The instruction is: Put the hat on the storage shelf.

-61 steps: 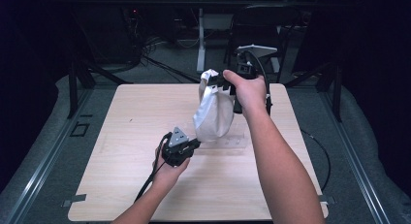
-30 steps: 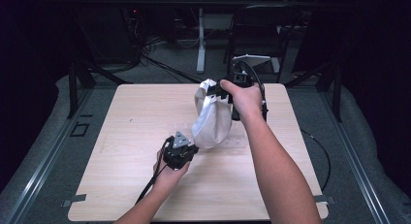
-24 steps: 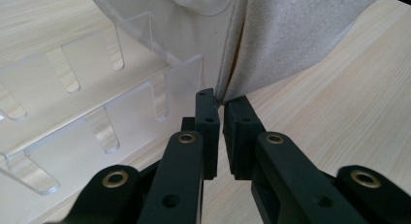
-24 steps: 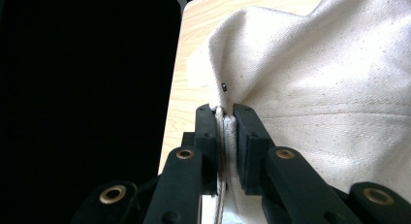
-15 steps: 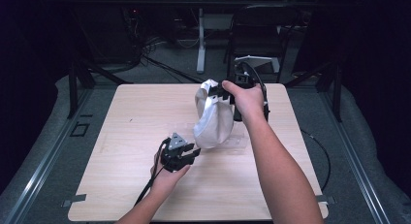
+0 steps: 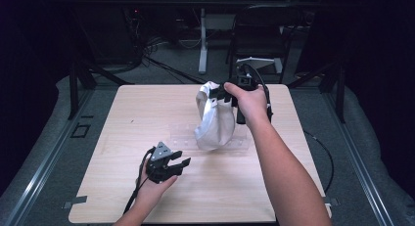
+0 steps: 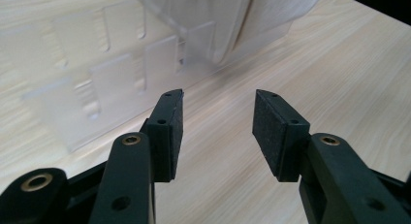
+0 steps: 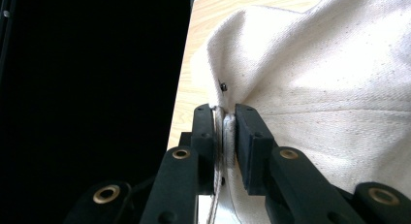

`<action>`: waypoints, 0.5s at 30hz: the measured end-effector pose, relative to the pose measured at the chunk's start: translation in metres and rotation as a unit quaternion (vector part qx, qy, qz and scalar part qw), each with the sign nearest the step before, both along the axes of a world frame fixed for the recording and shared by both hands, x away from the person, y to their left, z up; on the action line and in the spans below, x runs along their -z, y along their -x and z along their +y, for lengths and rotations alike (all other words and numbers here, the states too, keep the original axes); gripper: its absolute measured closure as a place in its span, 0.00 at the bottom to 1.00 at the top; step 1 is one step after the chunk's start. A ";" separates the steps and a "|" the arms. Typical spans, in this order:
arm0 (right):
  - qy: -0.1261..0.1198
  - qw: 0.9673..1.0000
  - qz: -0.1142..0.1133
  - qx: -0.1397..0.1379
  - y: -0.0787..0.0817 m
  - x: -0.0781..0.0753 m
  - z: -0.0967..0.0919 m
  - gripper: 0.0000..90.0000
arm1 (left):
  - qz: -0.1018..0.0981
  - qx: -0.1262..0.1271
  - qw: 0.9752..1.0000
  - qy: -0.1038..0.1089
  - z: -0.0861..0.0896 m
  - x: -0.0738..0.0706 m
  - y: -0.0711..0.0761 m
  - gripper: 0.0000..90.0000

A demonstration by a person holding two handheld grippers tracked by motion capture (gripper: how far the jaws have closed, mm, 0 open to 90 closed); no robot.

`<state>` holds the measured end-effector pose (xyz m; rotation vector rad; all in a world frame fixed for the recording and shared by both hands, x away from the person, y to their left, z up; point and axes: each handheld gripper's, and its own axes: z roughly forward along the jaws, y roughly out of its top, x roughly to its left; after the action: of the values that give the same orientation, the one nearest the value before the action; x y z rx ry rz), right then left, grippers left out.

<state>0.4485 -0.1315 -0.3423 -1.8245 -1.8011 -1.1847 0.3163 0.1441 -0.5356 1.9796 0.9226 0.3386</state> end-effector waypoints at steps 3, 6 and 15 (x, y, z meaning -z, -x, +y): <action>0.003 1.000 0.001 -0.002 0.002 -0.001 0.001 0.88 | 0.000 -0.008 1.000 0.004 0.010 0.002 0.000 0.61; 0.004 1.000 0.000 -0.005 0.004 -0.002 0.002 0.85 | -0.001 -0.015 1.000 0.004 0.017 0.002 -0.001 0.60; -0.007 1.000 -0.009 -0.009 0.010 -0.007 -0.002 0.80 | 0.001 -0.029 0.999 0.017 0.027 0.002 -0.005 0.60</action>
<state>0.4387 -0.1340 -0.3355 -1.7922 -1.8103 -1.2078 0.3215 0.1708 -0.5380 1.9257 0.9823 0.3532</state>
